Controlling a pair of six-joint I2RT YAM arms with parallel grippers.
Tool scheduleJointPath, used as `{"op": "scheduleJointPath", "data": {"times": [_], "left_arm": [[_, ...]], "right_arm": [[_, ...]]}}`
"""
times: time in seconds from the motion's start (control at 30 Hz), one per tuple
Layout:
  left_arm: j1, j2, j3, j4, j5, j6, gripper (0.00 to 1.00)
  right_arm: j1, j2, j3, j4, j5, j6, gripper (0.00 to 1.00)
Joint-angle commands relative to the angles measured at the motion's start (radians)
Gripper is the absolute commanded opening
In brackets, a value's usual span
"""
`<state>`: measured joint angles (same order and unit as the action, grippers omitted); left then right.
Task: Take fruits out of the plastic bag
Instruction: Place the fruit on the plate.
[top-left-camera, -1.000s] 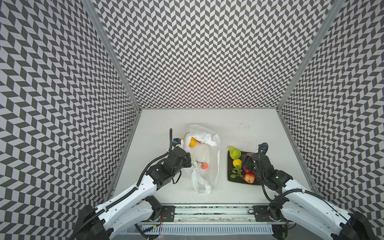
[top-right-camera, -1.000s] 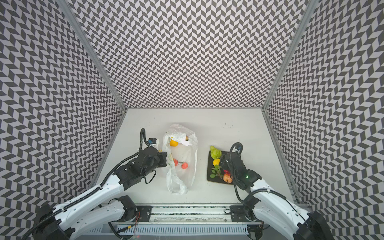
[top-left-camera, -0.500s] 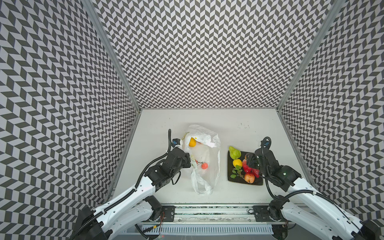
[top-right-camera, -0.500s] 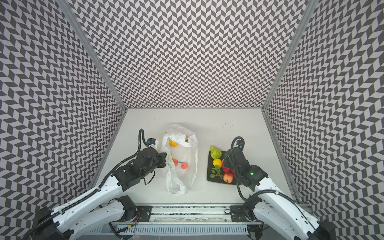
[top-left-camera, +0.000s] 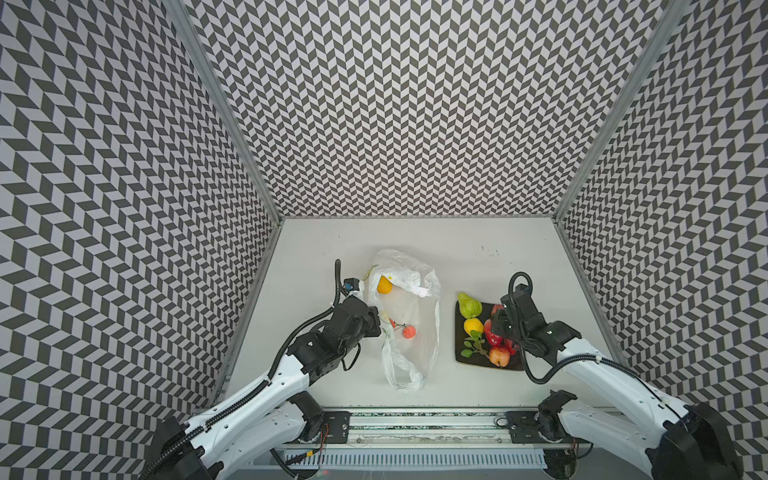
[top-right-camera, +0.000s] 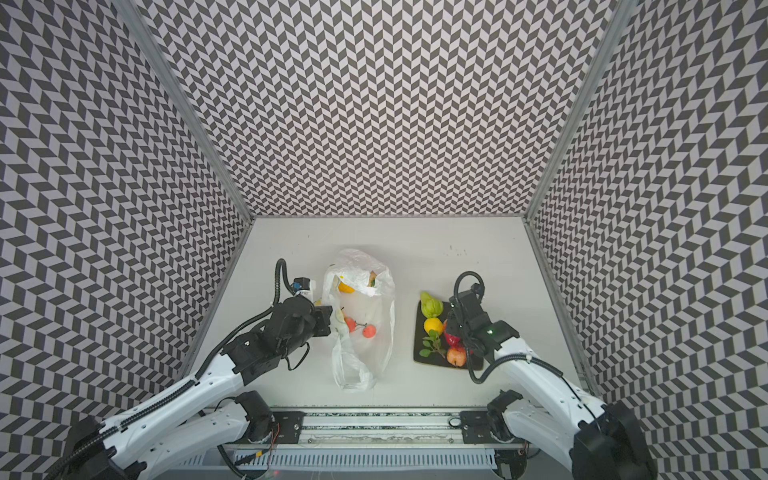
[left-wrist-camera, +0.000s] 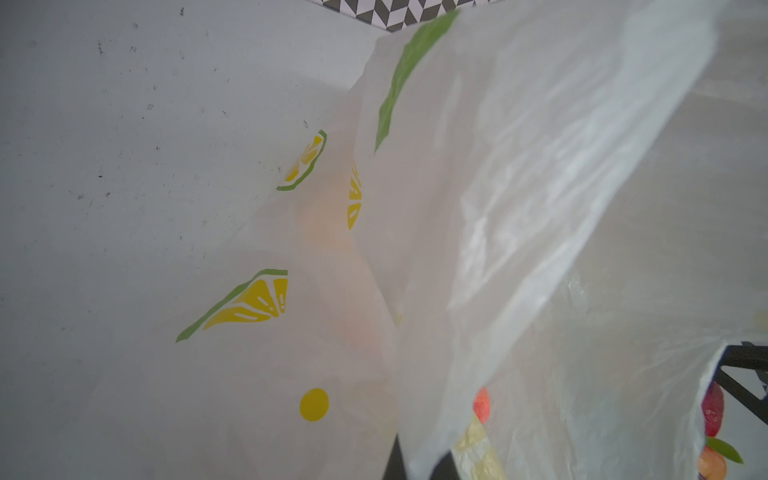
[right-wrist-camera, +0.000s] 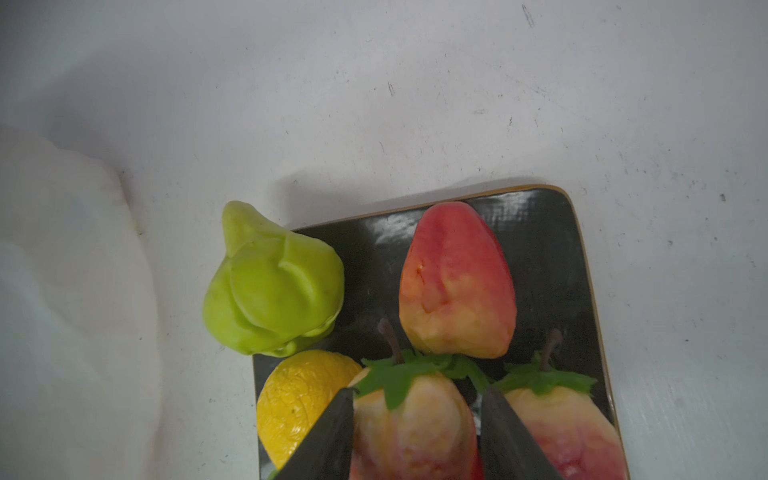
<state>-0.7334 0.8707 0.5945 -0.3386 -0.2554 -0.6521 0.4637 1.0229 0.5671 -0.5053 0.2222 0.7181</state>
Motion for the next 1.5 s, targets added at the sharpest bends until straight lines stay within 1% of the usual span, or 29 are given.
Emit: {"op": "scheduleJointPath", "data": {"times": [0.0,0.4,0.5,0.57,0.63,0.77,0.83,0.97,1.03,1.13,1.2,1.27,1.4,1.47], "left_arm": [[-0.002,-0.016,-0.010,-0.016,-0.007,-0.006,0.00],[-0.001,0.008,0.001,-0.001,-0.005,-0.005,0.00],[-0.002,0.009,0.002,0.000,-0.006,-0.006,0.00],[-0.003,0.008,0.002,-0.003,-0.007,-0.007,0.00],[-0.002,0.009,0.001,-0.004,-0.005,-0.009,0.00],[-0.002,0.011,-0.002,-0.009,0.002,-0.009,0.00],[-0.001,0.011,-0.004,-0.015,0.002,-0.009,0.00],[-0.002,0.009,-0.009,-0.027,0.007,-0.011,0.00],[-0.004,0.008,-0.007,-0.040,0.009,-0.016,0.00],[-0.004,0.008,-0.004,-0.071,0.023,-0.028,0.00],[-0.006,0.007,-0.007,-0.087,0.032,-0.040,0.00],[-0.017,0.006,-0.014,-0.092,0.043,-0.052,0.00],[-0.049,0.013,-0.038,-0.094,0.054,-0.085,0.00],[-0.066,0.020,-0.045,-0.099,0.055,-0.098,0.00]], "right_arm": [[-0.020,0.014,-0.017,0.084,-0.034,-0.014,0.48],[-0.070,0.029,-0.032,0.136,-0.091,-0.035,0.47],[-0.076,0.006,-0.008,0.117,-0.085,-0.055,0.47],[-0.076,-0.024,0.038,0.089,-0.078,-0.092,0.48],[-0.076,-0.050,0.099,0.069,-0.123,-0.177,0.50],[-0.051,-0.107,0.158,0.103,-0.281,-0.294,0.53],[0.013,-0.149,0.149,0.148,-0.311,-0.324,0.53],[0.272,-0.206,0.101,0.285,-0.236,-0.421,0.54],[0.402,-0.199,0.079,0.348,-0.189,-0.504,0.54],[0.558,-0.140,0.069,0.415,-0.121,-0.630,0.53],[0.619,-0.082,0.071,0.435,-0.112,-0.676,0.53],[0.658,-0.017,0.076,0.449,-0.104,-0.689,0.53],[0.670,0.119,0.069,0.532,-0.101,-0.661,0.53],[0.670,0.193,0.094,0.549,-0.103,-0.630,0.53]]}}
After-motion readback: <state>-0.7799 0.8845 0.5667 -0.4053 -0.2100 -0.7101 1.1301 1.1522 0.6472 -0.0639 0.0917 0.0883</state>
